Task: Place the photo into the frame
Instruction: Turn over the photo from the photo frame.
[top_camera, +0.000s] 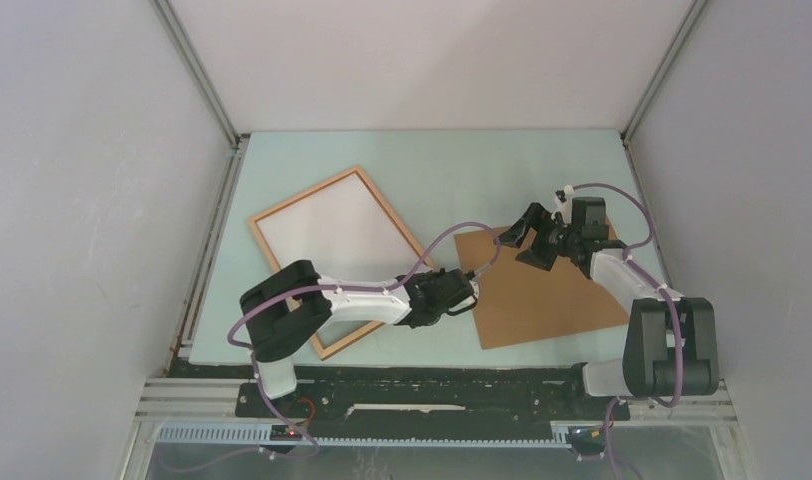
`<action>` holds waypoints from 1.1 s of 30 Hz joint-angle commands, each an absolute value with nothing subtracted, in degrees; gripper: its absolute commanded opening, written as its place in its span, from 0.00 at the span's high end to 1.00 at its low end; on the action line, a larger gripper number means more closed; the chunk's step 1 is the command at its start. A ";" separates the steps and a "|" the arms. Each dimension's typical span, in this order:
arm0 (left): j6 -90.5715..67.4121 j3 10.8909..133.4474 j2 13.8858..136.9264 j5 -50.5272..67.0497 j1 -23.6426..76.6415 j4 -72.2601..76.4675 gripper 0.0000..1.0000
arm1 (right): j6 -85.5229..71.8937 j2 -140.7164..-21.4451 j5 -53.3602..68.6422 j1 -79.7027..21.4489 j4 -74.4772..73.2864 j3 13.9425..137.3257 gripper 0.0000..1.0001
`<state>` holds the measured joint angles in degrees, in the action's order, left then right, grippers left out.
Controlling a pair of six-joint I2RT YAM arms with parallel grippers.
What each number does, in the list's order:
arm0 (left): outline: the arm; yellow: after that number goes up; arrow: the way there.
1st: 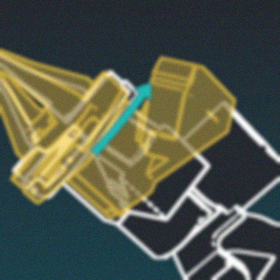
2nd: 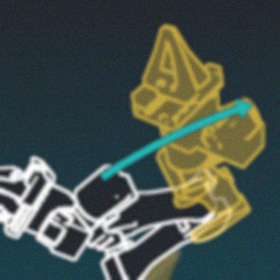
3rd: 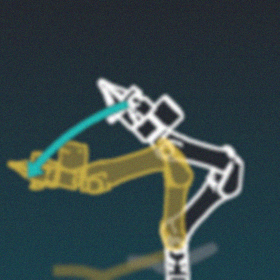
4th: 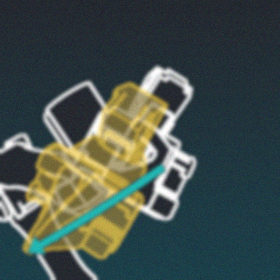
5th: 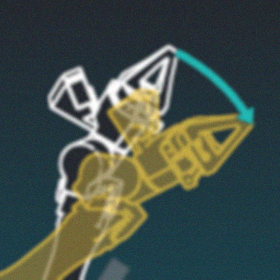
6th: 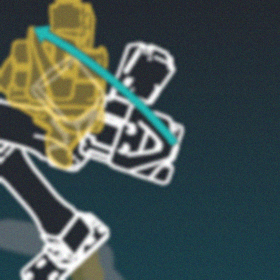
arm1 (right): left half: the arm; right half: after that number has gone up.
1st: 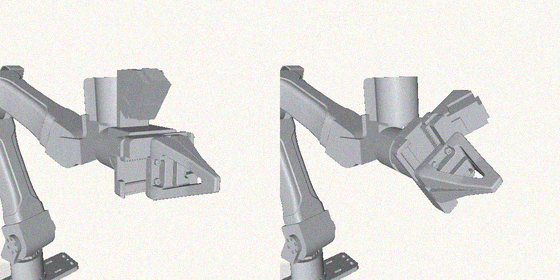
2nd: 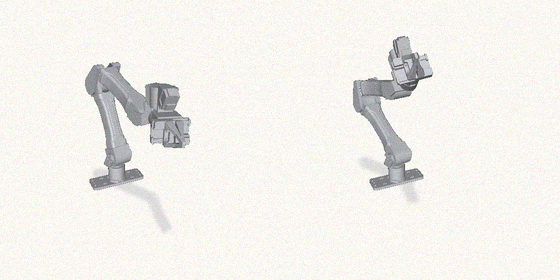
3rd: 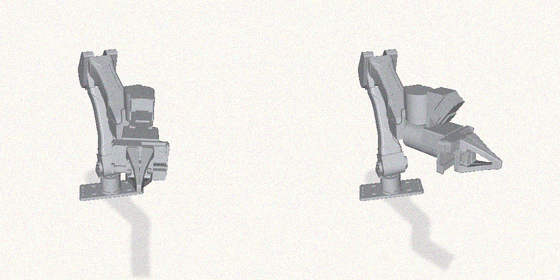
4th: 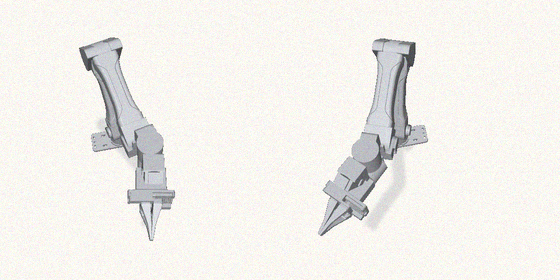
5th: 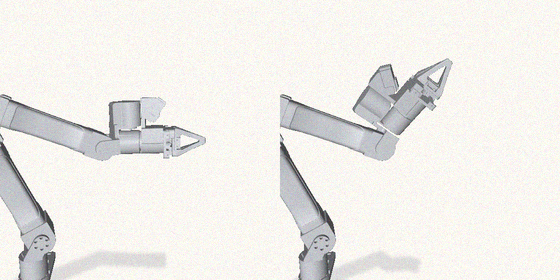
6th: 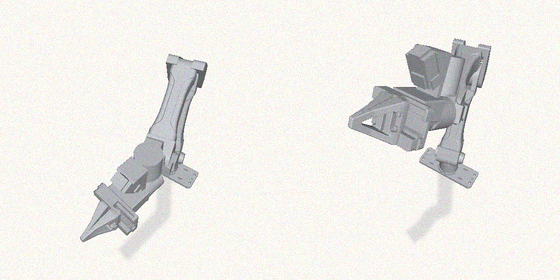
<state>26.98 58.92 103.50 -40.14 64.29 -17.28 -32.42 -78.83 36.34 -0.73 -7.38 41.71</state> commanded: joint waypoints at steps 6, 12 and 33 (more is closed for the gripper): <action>24.78 61.25 104.61 -42.53 63.41 -18.50 0.83 | -32.34 -77.34 37.17 -0.46 -5.67 41.53 0.06; 23.87 61.56 103.01 -42.97 63.42 -19.25 0.60 | -32.40 -77.52 37.18 -0.44 -5.41 41.37 0.06; 13.30 61.82 88.49 -33.49 60.92 -23.65 0.29 | -30.96 -77.48 34.66 -1.98 -5.23 41.31 0.06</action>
